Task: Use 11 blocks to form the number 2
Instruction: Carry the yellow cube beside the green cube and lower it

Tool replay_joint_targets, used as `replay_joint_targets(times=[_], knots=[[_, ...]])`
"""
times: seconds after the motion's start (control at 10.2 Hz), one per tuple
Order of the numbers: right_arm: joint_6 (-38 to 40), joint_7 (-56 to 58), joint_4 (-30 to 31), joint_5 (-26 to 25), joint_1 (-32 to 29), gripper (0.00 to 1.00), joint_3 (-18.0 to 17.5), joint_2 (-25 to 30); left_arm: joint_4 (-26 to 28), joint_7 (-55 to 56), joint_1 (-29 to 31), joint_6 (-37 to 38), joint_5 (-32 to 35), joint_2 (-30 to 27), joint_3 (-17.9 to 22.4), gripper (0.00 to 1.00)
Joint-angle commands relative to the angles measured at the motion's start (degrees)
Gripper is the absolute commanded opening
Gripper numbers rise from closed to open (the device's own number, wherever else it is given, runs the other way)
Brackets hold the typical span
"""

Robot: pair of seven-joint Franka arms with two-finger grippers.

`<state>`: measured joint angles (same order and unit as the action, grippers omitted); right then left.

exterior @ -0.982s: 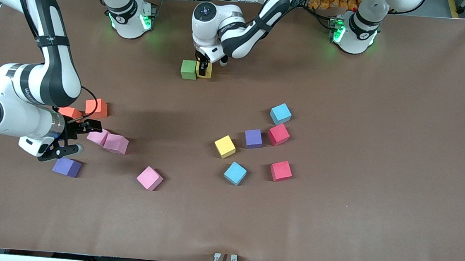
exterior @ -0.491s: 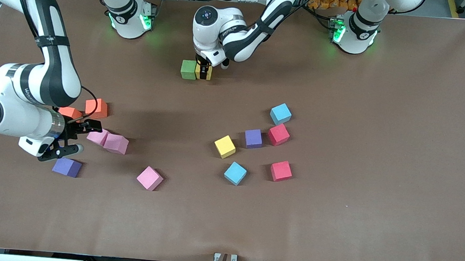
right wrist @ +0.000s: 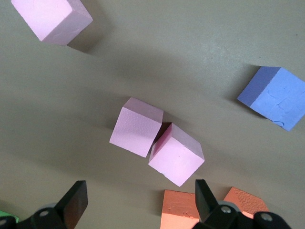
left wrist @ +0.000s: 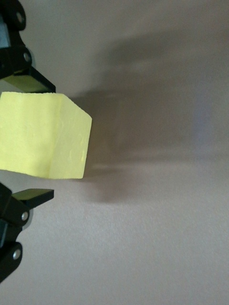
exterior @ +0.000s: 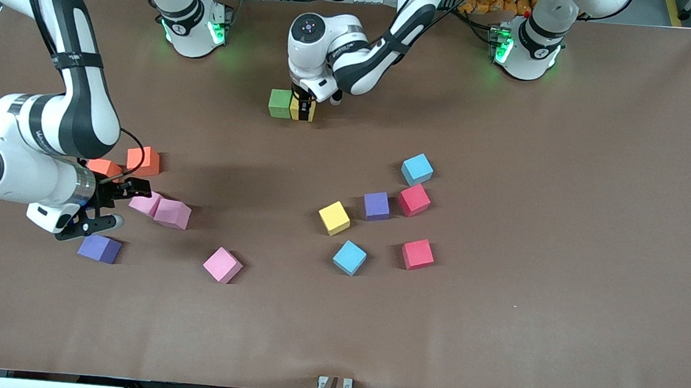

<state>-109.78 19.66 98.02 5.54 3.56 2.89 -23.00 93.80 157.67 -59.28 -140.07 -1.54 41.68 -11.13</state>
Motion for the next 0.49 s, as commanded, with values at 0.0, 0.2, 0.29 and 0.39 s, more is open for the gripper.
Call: replay_joint_targets(times=[0.0,0.2,0.29,0.39], knots=[[0.7,1.3,-0.3,0.1,0.0,1.0,-0.1,0.7,-1.1,7.2,0.2,0.9,-0.4,0.2,-0.1,0.87],[0.4,1.3,-0.3,0.1,0.2,1.0,-0.1,0.6,-1.1,7.4,0.1,0.9,-0.3,0.2,-0.1,0.87],[0.4,1.3,-0.3,0.0,0.1,1.0,-0.1,0.5,-1.1,7.4,0.0,0.9,-0.3,0.2,-0.1,0.87],[0.4,1.3,-0.2,0.0,0.1,1.0,-0.1,0.4,-1.0,7.4,-0.2,0.9,-0.3,-0.1,-0.5,0.87]])
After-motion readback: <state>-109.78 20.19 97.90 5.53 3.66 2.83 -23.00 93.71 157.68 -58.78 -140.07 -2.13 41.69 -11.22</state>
